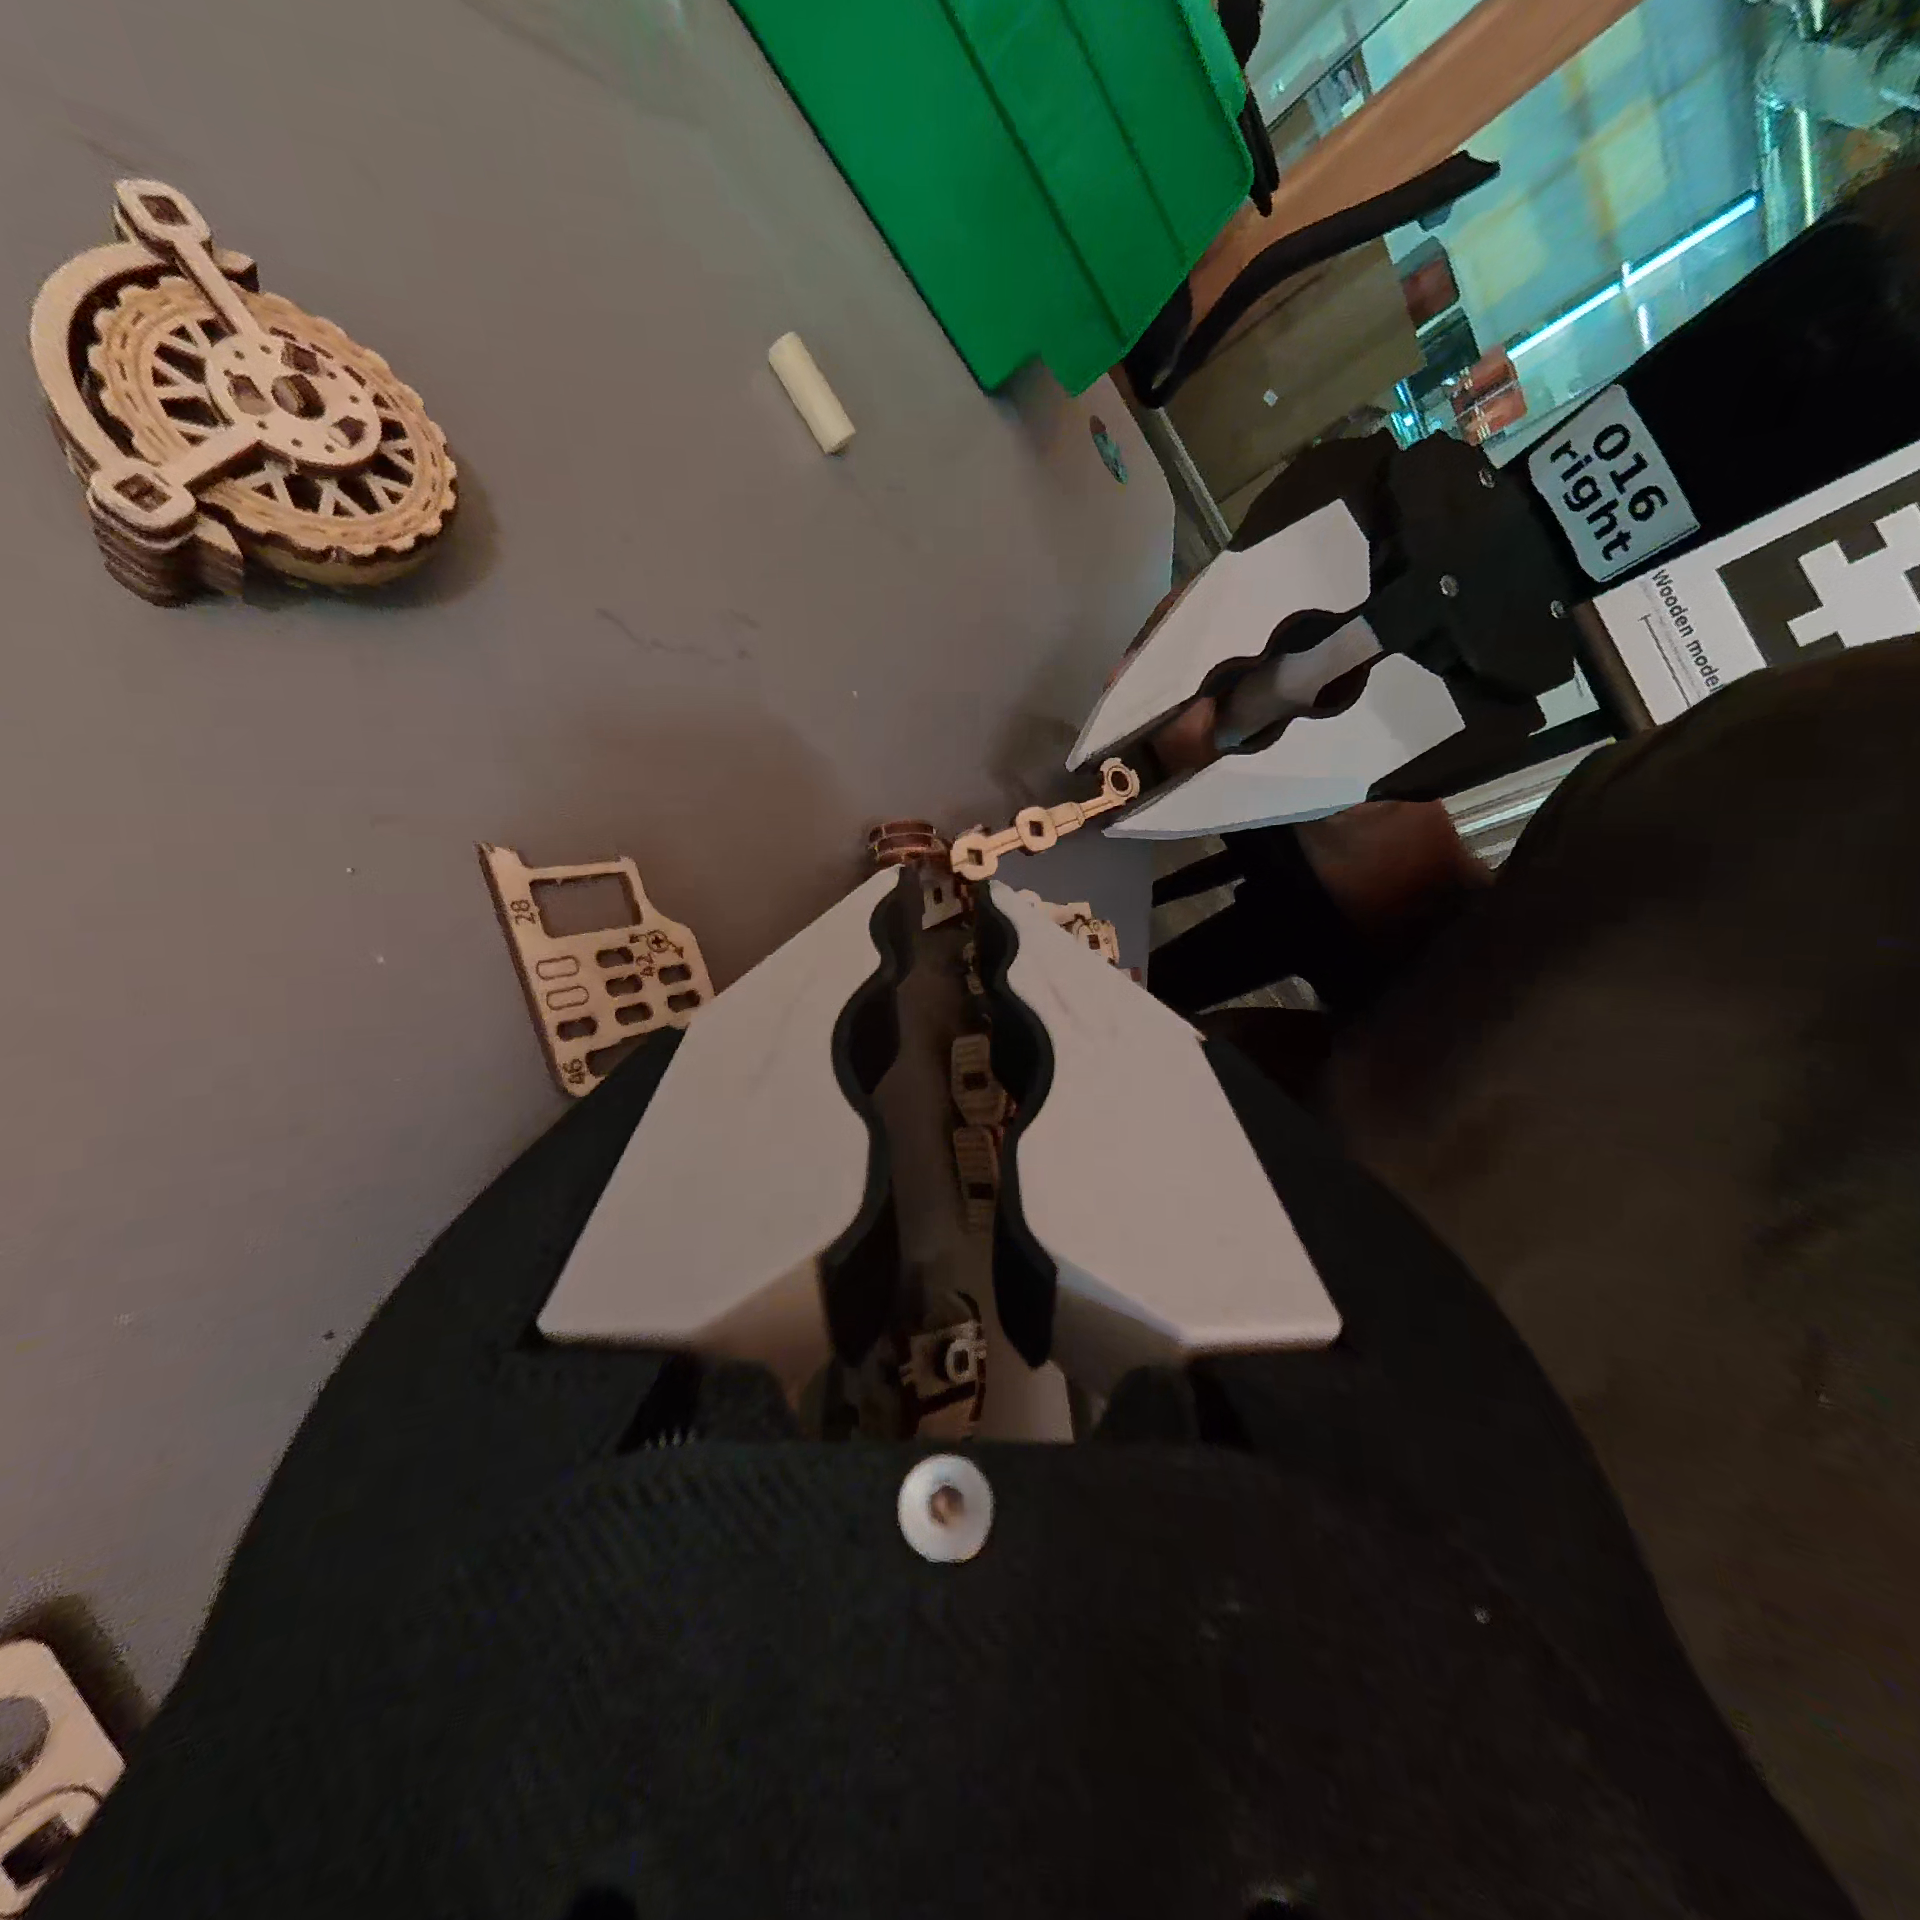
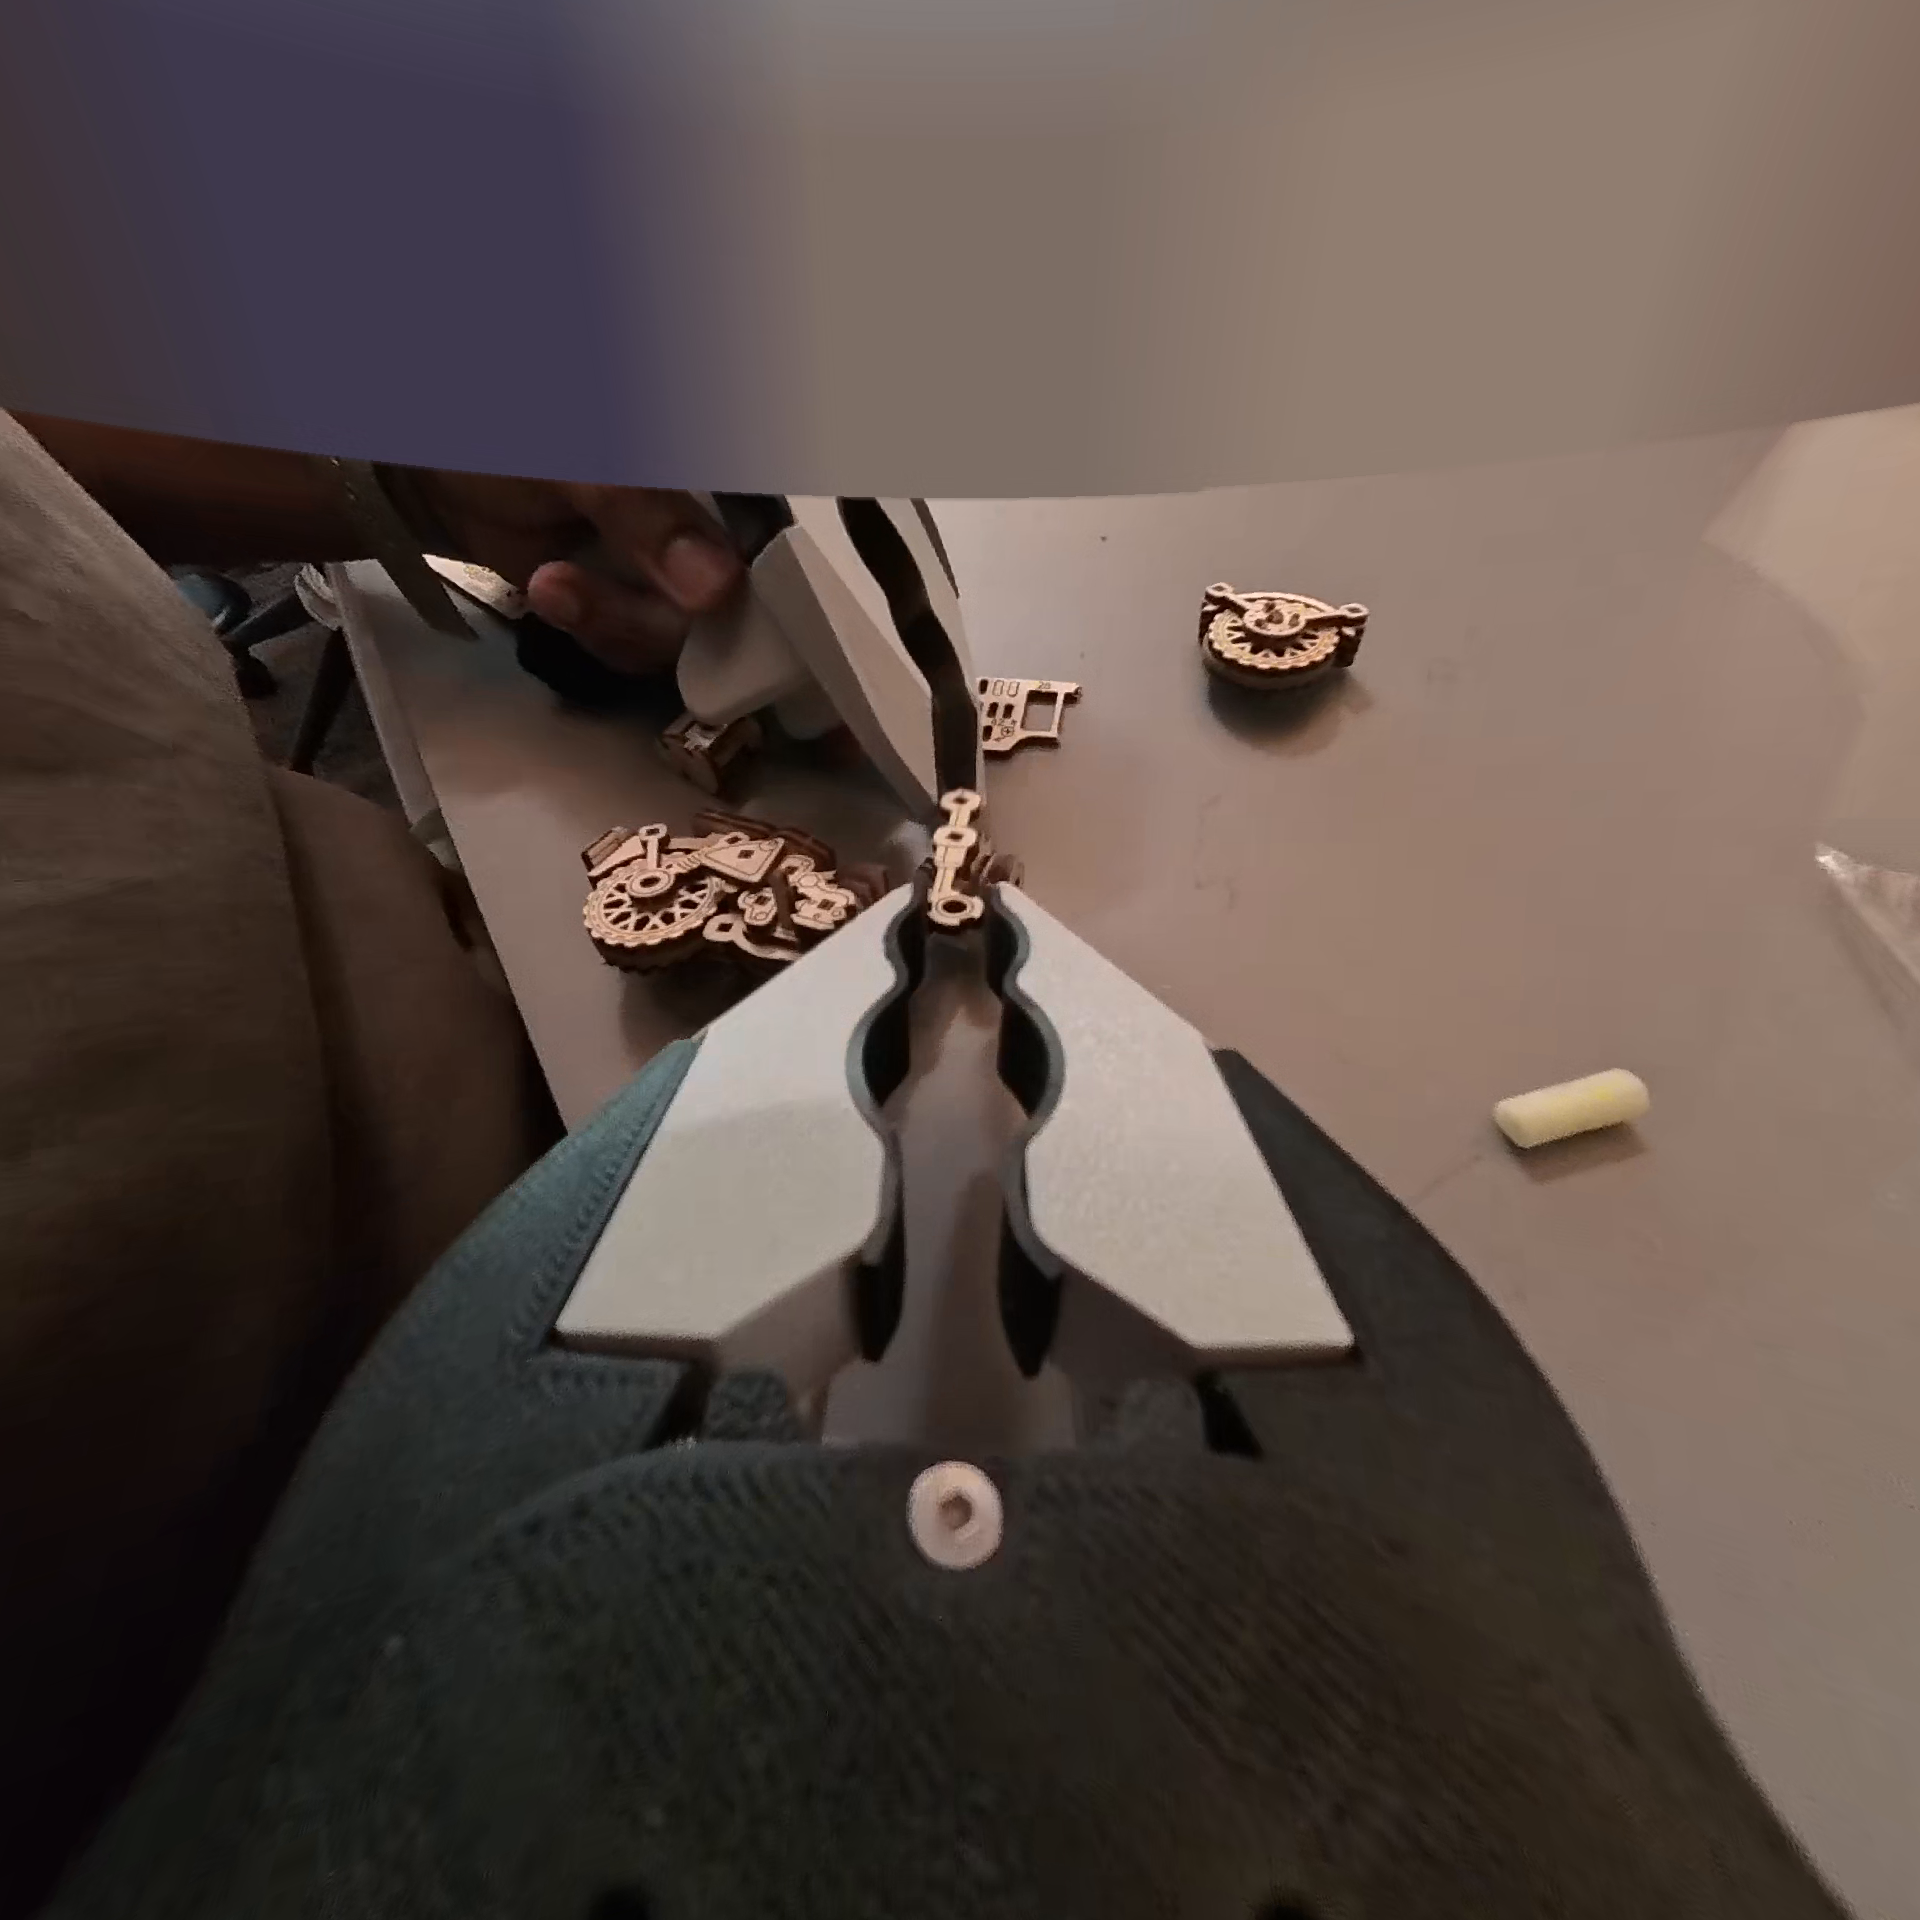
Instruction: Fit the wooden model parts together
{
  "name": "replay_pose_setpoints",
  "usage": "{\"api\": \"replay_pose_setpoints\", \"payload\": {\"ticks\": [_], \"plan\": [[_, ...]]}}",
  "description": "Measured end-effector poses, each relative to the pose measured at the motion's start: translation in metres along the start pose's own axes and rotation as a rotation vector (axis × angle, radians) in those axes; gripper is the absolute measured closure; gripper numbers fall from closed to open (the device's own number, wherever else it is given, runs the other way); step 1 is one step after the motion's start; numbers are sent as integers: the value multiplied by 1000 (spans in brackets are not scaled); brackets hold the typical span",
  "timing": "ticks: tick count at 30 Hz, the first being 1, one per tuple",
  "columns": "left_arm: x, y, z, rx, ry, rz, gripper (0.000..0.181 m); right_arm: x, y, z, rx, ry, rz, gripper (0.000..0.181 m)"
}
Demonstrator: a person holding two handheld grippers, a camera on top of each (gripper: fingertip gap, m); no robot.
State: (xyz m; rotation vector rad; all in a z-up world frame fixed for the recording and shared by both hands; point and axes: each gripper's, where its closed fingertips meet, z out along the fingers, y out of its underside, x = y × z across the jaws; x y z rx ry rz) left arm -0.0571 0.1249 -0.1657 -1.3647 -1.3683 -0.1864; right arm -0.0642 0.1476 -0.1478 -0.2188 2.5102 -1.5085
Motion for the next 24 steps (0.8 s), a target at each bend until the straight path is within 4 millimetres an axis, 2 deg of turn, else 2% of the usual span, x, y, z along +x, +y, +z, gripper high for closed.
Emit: {"api": "replay_pose_setpoints", "payload": {"ticks": [7,20,22,24], "plan": [[-2,-2,0,11,-4,-11,176,1,6,4,-36,8,-12,173],[-3,-4,0,20,-8,-9,178,1,4,2,-21,0,6,173],[-3,-6,0,28,-4,-11,177,5,-2,-3,14,29,-15,173],[-4,-6,0,26,-5,-18,177,18,-8,-12,40,111,-57,173]]}}
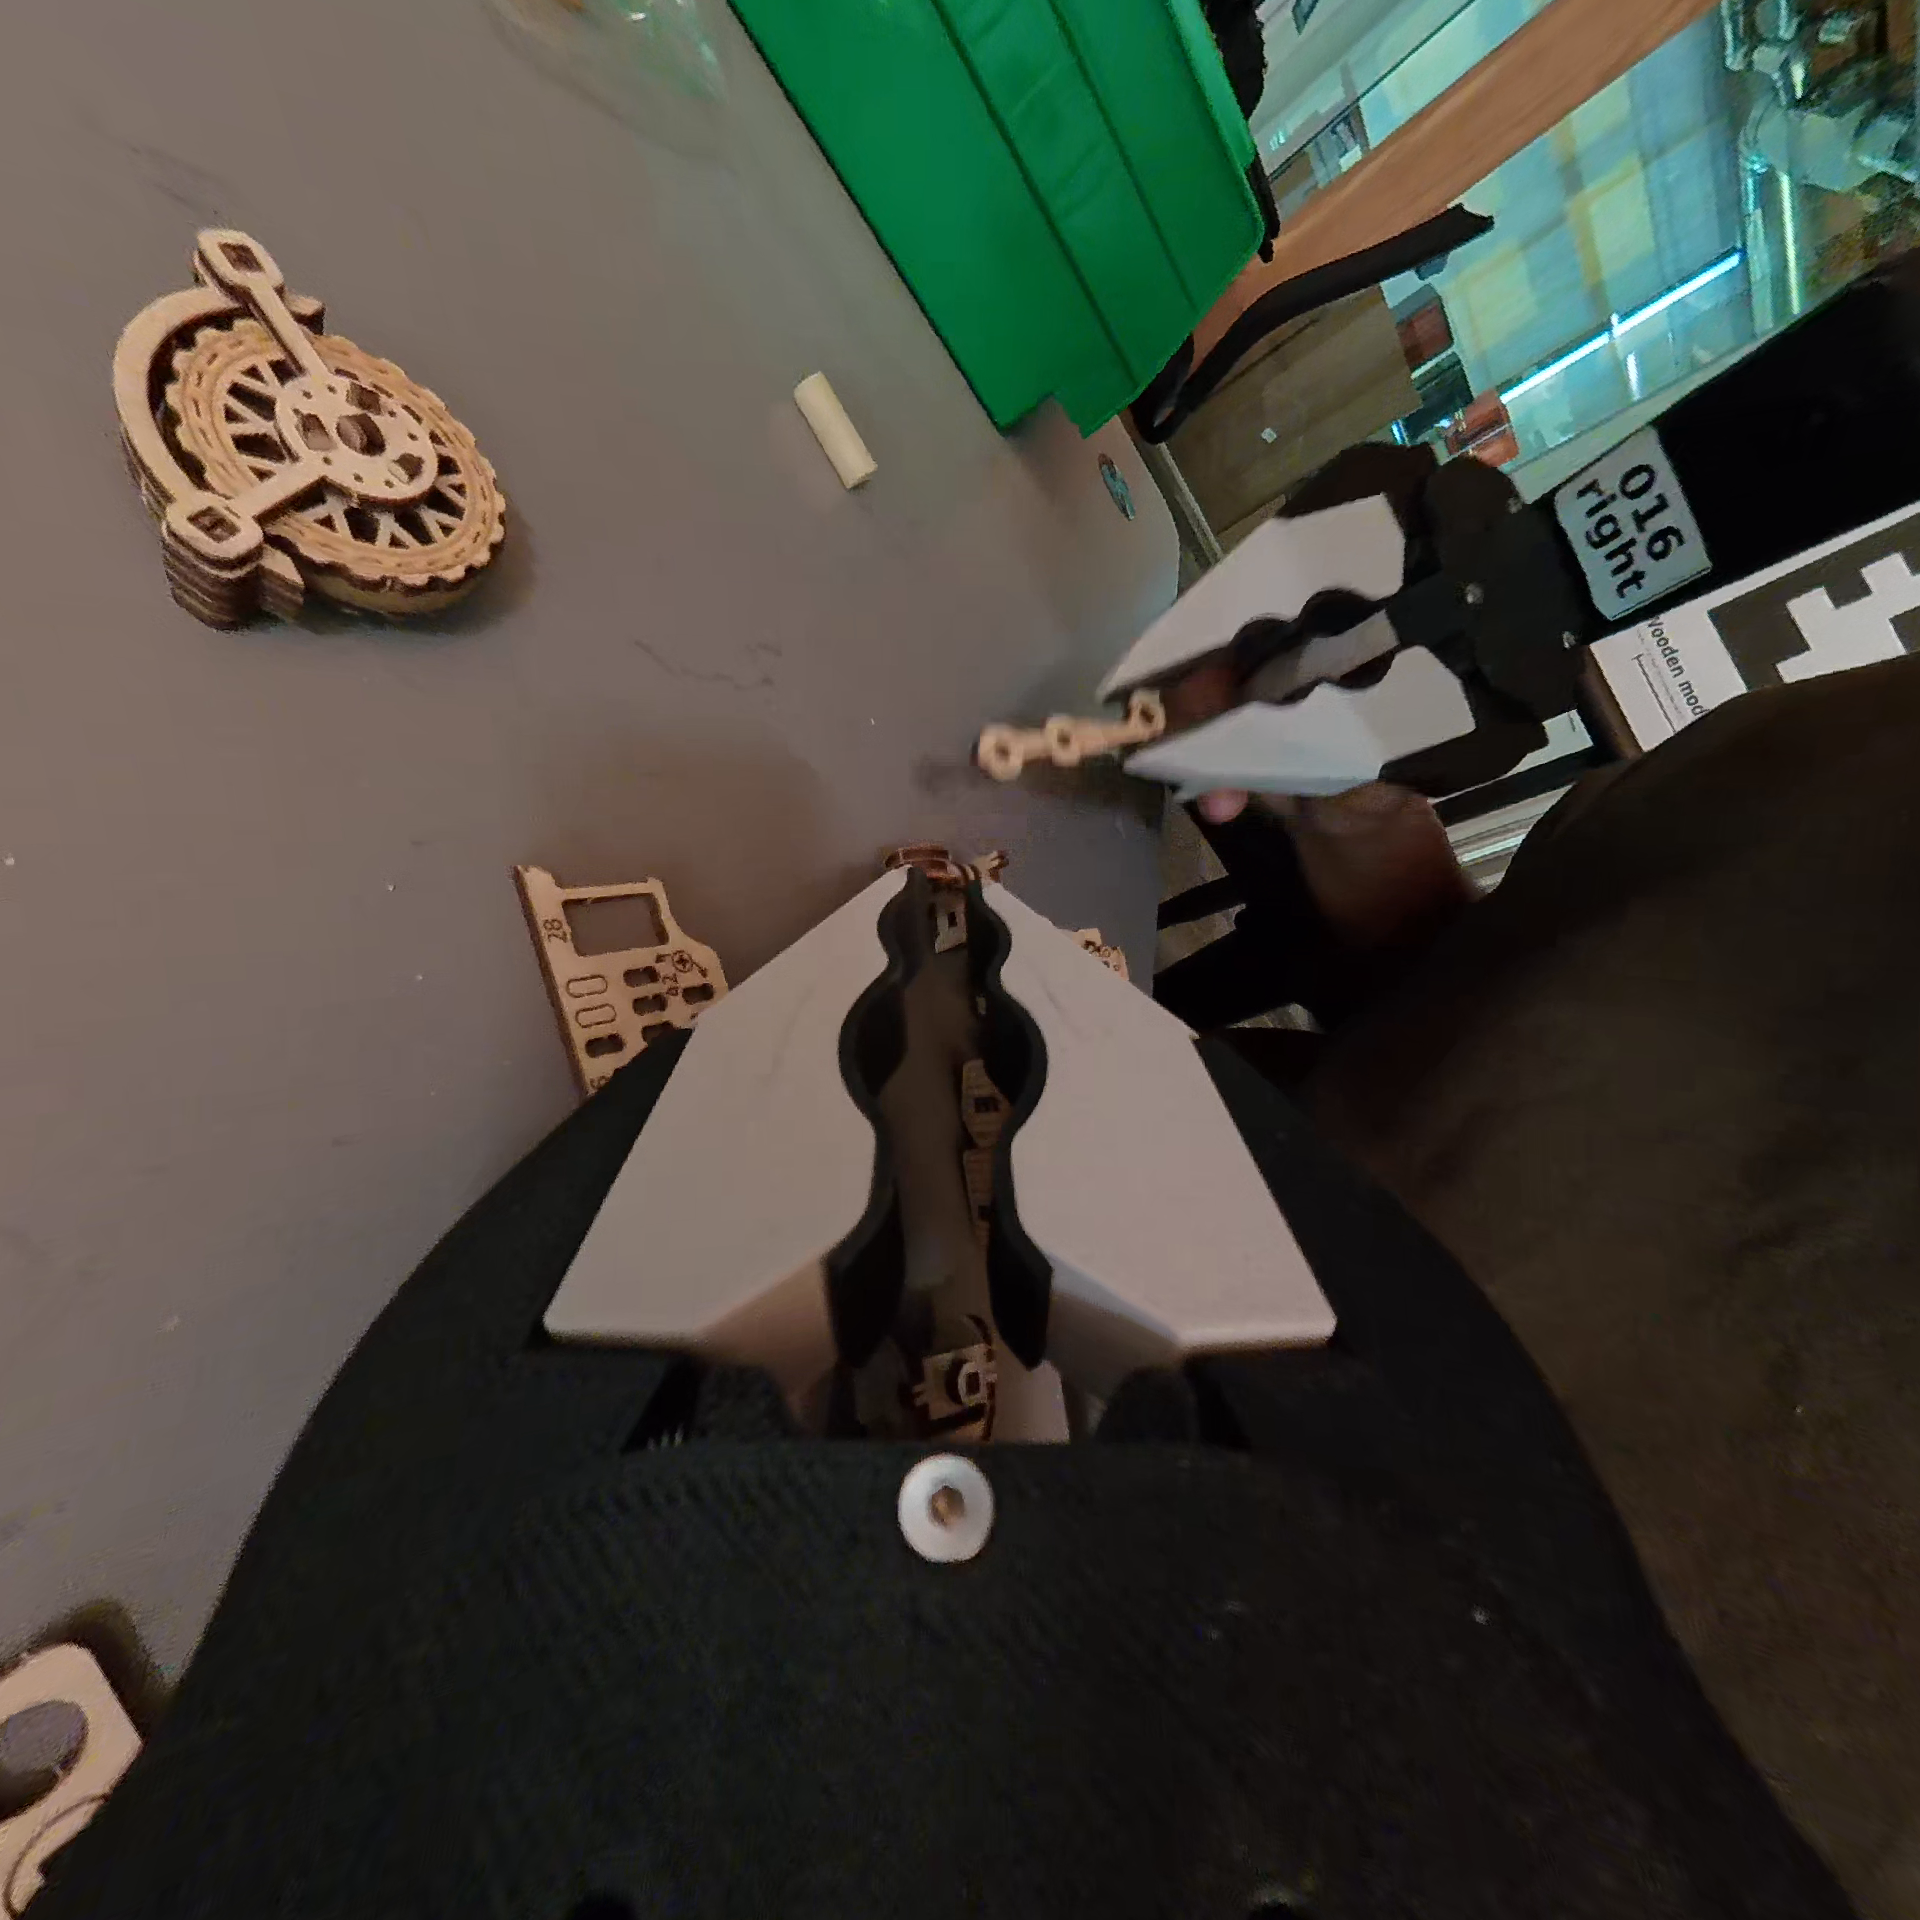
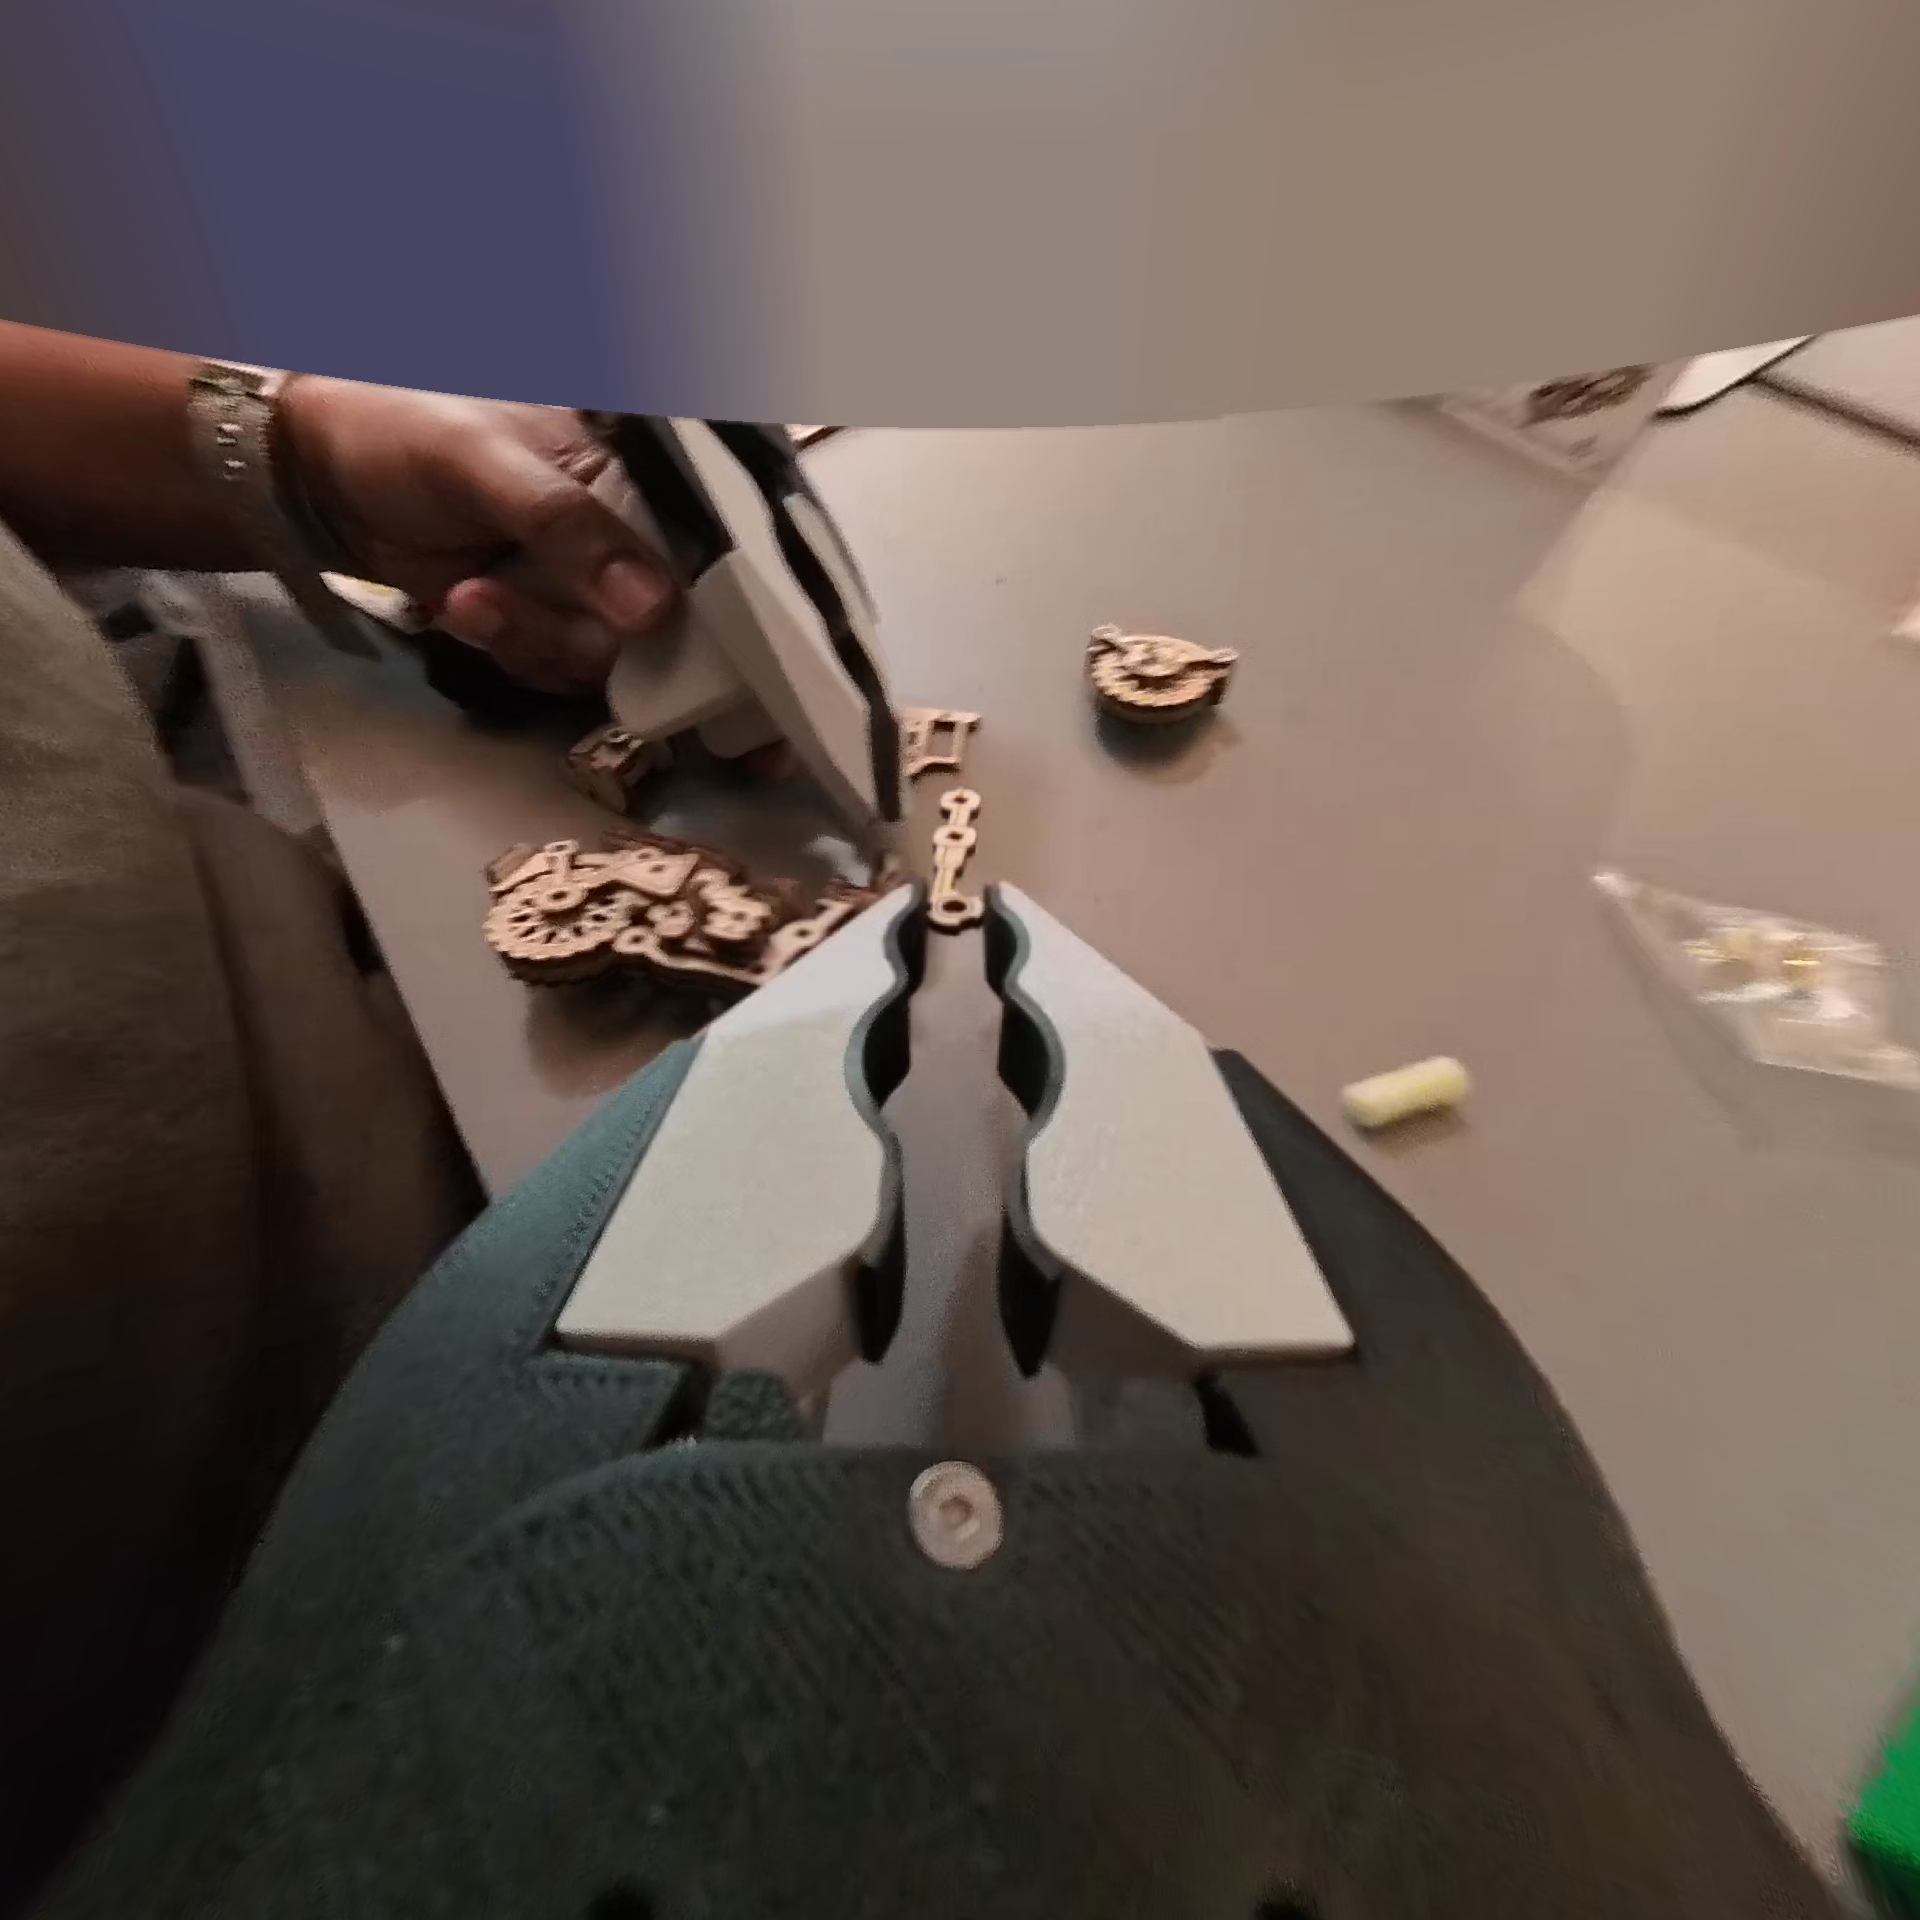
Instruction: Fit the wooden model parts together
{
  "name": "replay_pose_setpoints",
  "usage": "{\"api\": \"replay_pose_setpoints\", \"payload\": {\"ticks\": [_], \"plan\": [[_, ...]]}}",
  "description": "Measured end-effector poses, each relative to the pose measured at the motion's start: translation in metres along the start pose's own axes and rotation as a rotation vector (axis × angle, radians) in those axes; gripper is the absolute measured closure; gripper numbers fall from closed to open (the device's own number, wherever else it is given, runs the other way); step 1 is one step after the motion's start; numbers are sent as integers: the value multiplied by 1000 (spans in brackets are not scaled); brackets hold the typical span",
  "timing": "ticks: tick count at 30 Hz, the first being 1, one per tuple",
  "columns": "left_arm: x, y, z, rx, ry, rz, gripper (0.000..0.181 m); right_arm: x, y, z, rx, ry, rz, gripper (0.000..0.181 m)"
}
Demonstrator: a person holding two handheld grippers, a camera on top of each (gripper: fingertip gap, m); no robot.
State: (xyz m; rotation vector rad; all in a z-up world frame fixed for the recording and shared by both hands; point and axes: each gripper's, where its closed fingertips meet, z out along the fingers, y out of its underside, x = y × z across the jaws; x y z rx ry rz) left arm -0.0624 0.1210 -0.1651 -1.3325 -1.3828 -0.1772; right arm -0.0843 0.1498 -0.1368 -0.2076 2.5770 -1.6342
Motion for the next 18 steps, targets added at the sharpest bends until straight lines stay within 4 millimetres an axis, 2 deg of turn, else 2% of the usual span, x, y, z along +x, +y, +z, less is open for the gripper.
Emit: {"api": "replay_pose_setpoints", "payload": {"ticks": [2,4,11,15,18], "plan": [[0,0,0,-3,-3,3,177,4,-4,-5,20,15,12,172],[0,2,1,-11,-5,6,178,-3,0,-3,5,-42,54,173],[-1,3,2,-17,-14,5,178,-15,10,6,-63,-89,-15,172],[0,4,3,-28,-17,20,174,-4,12,7,-54,-73,-10,172],[3,5,4,-32,-17,57,164,6,-2,-4,42,-74,48,172]]}}
